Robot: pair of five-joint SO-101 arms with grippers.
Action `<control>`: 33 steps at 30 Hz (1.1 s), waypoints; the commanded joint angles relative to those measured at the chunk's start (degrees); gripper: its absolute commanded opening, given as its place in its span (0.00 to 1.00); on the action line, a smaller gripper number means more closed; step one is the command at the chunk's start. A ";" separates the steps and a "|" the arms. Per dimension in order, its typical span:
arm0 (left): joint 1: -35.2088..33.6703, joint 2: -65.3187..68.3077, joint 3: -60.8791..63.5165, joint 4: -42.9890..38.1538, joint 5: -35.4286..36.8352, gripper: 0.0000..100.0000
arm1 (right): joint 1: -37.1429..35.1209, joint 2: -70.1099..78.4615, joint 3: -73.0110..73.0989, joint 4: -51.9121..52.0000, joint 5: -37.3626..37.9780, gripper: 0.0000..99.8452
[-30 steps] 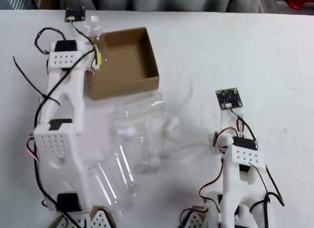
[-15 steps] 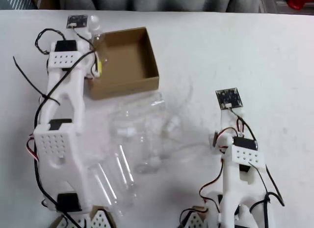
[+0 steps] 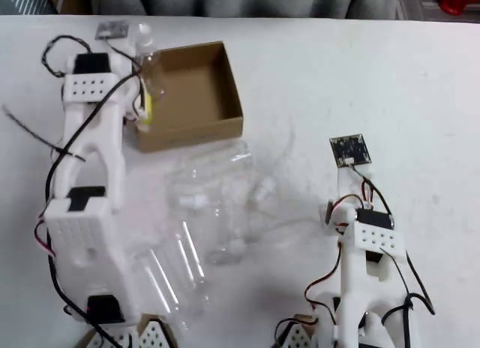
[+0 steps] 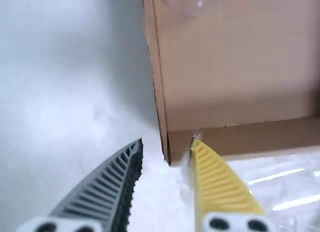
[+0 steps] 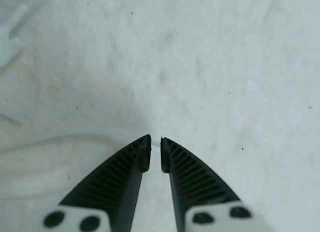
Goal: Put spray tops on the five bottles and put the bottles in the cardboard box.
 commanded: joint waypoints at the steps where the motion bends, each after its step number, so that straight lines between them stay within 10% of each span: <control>1: -0.22 -8.48 -3.43 2.29 0.70 0.16 | -0.13 -0.92 -0.35 -0.92 0.62 0.02; 15: -0.75 -14.46 9.23 8.00 0.62 0.16 | -0.04 -0.92 0.18 -0.92 0.62 0.02; 33: -0.57 -31.52 40.00 -21.45 2.29 0.16 | -0.13 -1.01 0.26 -0.92 0.62 0.02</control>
